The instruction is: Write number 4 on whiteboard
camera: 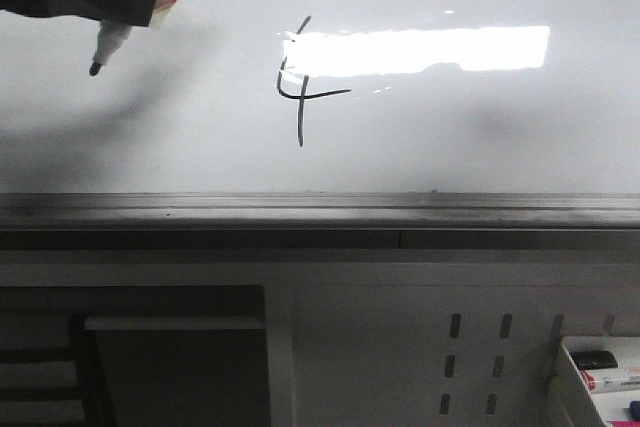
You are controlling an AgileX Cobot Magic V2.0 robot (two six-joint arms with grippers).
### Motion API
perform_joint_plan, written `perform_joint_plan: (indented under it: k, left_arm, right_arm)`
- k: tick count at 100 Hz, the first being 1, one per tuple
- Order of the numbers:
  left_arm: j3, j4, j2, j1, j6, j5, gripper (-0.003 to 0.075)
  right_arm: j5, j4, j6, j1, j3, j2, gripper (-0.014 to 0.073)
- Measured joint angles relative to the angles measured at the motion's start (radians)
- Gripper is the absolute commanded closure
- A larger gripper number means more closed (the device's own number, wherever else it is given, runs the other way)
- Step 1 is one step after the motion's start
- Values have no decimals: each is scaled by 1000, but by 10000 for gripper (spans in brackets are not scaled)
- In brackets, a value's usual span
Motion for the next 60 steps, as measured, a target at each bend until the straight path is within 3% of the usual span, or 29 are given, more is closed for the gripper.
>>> perform_joint_plan:
  k: [13, 60]
  left_arm:
    - [-10, -7, 49, 5, -47, -87, 741]
    - [-74, 4, 151, 44, -86, -83, 740]
  right_arm:
    - [0, 11, 1, 0, 0, 0, 179]
    - [24, 11, 5, 0, 0, 0, 179]
